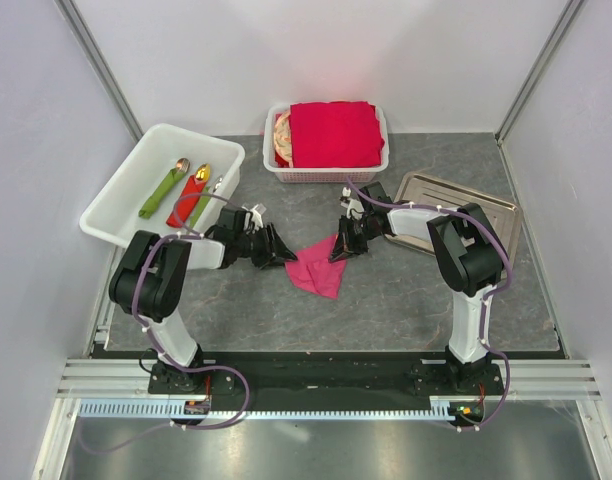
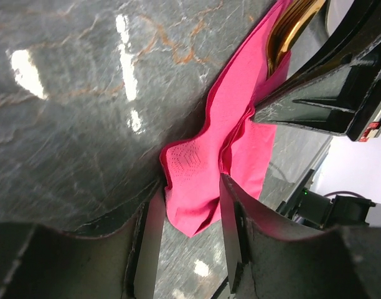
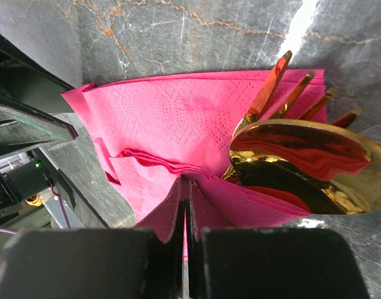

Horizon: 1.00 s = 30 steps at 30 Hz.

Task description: Place the utensils on the paper napkin and roll it up

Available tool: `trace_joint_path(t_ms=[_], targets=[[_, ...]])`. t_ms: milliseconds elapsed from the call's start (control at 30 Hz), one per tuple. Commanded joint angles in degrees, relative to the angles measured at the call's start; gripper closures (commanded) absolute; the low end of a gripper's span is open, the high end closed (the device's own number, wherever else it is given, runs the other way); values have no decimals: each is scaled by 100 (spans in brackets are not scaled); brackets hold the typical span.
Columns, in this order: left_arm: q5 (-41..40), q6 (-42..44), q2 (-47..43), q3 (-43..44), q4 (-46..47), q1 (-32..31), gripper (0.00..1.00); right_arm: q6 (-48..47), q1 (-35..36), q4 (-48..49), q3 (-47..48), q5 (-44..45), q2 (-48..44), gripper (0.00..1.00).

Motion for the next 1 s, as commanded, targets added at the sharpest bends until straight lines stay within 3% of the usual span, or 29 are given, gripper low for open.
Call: trace_joint_path(t_ms=[0, 200, 333, 467, 500, 600, 700, 867, 967], targets=[[-217, 58, 351, 110, -147, 6, 53, -315, 32, -223, -46, 643, 330, 100], [-295, 251, 132, 155, -392, 6, 63, -315, 32, -223, -28, 661, 365, 100], [-340, 444, -115, 155, -665, 6, 78, -315, 32, -223, -37, 678, 383, 100], [-418, 549, -299, 128, -849, 6, 88, -315, 23, -205, -63, 687, 374, 100], [-593, 585, -378, 128, -919, 6, 89, -315, 23, -205, -64, 678, 366, 100], [-928, 804, -327, 260, -1420, 6, 73, -324, 23, -188, -72, 687, 357, 100], [-763, 866, -178, 287, -1395, 6, 66, -306, 32, -179, -72, 678, 366, 100], [-279, 928, 122, 462, -1272, 6, 67, -298, 23, -179, -72, 696, 366, 100], [-191, 945, 26, 445, -1158, 6, 77, -280, 32, -170, -72, 696, 374, 100]])
